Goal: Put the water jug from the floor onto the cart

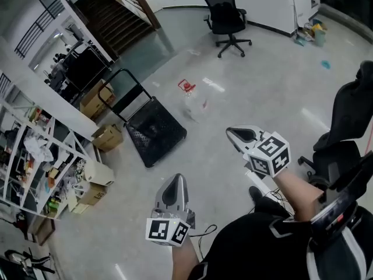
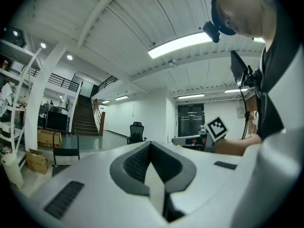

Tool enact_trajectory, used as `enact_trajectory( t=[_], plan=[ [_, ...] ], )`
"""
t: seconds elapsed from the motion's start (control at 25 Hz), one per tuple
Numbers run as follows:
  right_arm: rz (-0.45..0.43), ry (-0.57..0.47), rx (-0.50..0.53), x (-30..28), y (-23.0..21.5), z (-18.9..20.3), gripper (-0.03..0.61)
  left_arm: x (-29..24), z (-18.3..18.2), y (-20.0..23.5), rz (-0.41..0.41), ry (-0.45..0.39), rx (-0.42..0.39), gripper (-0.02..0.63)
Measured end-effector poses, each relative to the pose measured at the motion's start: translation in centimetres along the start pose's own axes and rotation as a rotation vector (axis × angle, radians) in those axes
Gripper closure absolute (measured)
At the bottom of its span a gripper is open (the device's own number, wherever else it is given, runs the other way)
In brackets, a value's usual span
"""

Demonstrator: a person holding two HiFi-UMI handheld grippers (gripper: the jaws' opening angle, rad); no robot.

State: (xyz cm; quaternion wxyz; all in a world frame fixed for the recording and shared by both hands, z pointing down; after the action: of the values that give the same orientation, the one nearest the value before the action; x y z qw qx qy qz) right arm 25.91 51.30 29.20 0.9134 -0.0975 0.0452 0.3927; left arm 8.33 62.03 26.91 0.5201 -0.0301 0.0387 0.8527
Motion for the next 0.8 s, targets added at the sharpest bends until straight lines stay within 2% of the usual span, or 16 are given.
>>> enact_trajectory(
  t=[0.12,0.24,0.48,0.68,0.8],
  plan=[
    [-0.003,-0.014,0.018,-3.5,-4.1,-1.7,0.577,-5.3,-0.9,2.1,-0.003,0.002,-0.022,0.617],
    [-0.009,-0.015,-0.006,-6.3,-8.1,-2.7,0.577,-10.0,-1.5,3.4,-0.005,0.003,-0.015,0.617],
    [-0.045,-0.026,-0.017,-12.2,-13.6,-4.6,0.577,-17.9,-2.0,7.3,-0.018,0.026,-0.007,0.617],
    [-0.062,-0.009,0.006,-19.1,-16.8,-5.6,0.577,-23.2,-1.9,13.4,-0.054,0.036,0.010,0.617],
    [-0.059,0.003,0.005,-23.5,-17.1,-5.7,0.577,-25.4,-1.4,17.9,-0.038,0.045,0.010,0.617]
  ],
)
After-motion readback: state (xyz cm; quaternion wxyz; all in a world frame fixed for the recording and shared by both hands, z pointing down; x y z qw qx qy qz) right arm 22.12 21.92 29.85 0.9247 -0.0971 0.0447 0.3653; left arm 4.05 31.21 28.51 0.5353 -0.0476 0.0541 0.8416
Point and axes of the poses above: the fingertips, and each gripper's own axes: x backward along the fingers, y to its left, z out of its underside, the point moved 1 cm from there along x, backward along the fingers, and after that the axes turned 2 degrees about y, right-handed, at the moved point
